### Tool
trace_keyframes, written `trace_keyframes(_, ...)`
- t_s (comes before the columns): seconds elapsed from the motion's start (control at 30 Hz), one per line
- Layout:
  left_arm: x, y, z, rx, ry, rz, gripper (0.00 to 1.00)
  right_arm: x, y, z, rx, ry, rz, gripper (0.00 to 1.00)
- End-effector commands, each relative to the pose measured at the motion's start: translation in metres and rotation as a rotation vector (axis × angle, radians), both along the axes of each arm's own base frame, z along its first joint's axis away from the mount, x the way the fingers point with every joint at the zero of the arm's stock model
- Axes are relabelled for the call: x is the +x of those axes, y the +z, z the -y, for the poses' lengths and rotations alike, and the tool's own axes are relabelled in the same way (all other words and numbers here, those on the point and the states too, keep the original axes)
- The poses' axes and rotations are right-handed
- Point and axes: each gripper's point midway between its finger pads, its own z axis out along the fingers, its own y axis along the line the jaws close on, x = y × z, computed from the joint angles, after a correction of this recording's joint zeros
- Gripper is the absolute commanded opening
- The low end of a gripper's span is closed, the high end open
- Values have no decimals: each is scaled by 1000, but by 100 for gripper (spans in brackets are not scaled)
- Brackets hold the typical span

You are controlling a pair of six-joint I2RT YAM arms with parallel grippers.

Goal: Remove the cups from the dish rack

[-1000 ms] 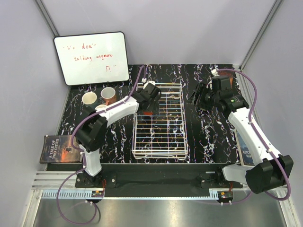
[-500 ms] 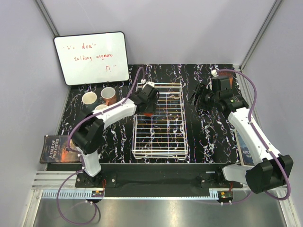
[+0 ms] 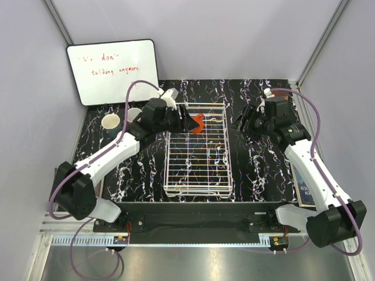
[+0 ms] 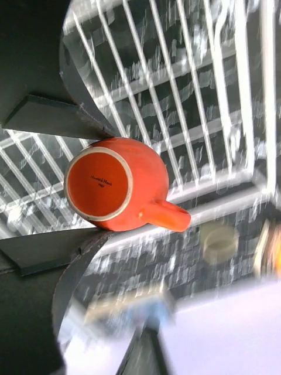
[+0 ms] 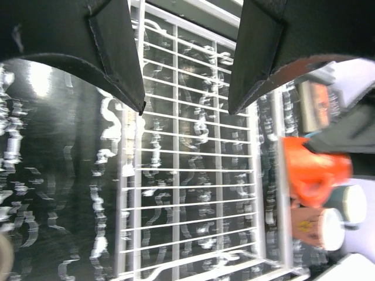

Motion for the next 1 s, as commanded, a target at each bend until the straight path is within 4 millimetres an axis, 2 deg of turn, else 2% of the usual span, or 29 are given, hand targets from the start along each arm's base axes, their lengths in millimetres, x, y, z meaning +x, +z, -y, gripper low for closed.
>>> trace_keyframes(0.0, -40, 47, 38, -373, -271, 9, 0, -12, 34, -28, 189, 95, 89, 66)
trace_keyframes(0.03, -54, 52, 43, -436, -353, 31, 0, -11, 44, -33, 226, 116, 125, 66)
trace_keyframes(0.1, -67, 61, 45, -533, -395, 7, 0, -20, 53, -44, 296, 170, 134, 66)
trace_keyframes(0.13, -76, 69, 43, -594, -441, 66, 0, -19, 63, -48, 325, 190, 169, 66)
trace_keyframes(0.17, -82, 72, 43, -641, -447, 42, 0, -27, 67, -54, 370, 225, 165, 66)
trace_keyframes(0.2, -84, 75, 42, -665, -459, 48, 0, -27, 77, -57, 402, 245, 200, 66)
trace_keyframes(0.3, -89, 82, 41, -737, -476, 61, 0, -40, 89, -67, 497, 306, 220, 66)
trace_keyframes(0.33, -91, 92, 39, -769, -495, 101, 0, -43, 92, -69, 522, 325, 221, 66)
trace_keyframes(0.53, -85, 99, 43, -858, -496, 75, 0, -55, 103, -73, 615, 360, 236, 65)
trace_keyframes(0.87, -74, 97, 55, -832, -491, 77, 0, -63, 118, -83, 632, 427, 249, 65)
trace_keyframes(0.97, -75, 98, 60, -837, -505, 70, 0, -64, 115, -90, 631, 452, 235, 65)
